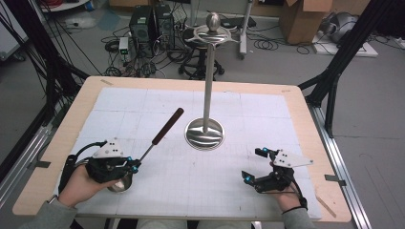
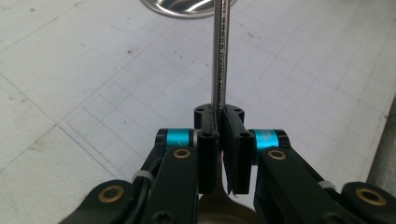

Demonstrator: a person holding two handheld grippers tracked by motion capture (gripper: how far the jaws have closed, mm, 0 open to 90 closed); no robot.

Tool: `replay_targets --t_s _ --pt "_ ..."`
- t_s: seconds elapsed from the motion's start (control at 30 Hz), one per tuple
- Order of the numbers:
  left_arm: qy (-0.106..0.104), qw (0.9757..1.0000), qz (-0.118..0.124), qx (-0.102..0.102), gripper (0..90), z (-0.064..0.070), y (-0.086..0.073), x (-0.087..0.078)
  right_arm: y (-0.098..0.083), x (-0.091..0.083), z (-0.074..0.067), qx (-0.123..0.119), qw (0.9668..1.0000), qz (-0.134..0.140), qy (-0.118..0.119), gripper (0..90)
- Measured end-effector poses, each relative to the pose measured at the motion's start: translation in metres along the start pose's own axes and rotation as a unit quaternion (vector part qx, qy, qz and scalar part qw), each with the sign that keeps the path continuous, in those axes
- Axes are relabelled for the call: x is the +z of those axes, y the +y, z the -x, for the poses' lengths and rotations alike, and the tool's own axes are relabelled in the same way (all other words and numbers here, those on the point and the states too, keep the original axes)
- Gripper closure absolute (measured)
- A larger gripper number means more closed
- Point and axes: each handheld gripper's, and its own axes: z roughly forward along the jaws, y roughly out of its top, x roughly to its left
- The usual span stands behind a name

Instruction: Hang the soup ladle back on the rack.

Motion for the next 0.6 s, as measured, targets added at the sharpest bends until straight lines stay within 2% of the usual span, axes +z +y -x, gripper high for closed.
replay_targets --t_s 0.17,0.4,0.6 --pt "0.022 0.9993 0.030 -0.007 84.4 -0.0006 -0.0012 0.0014 0.0000 0.0000 -0.0001 0.000 1.0000 0.000 0.000 0.7" --pt "0.028 0.9976 0.061 -0.017 84.3 -0.0007 0.0022 0.0029 0.0005 -0.0007 -0.0016 0.003 1.0000 0.001 0.000 0.7" --pt "0.036 0.9941 0.099 -0.025 84.4 -0.0010 0.0070 0.0041 0.0009 -0.0006 -0.0022 0.000 1.0000 0.002 0.000 0.7"
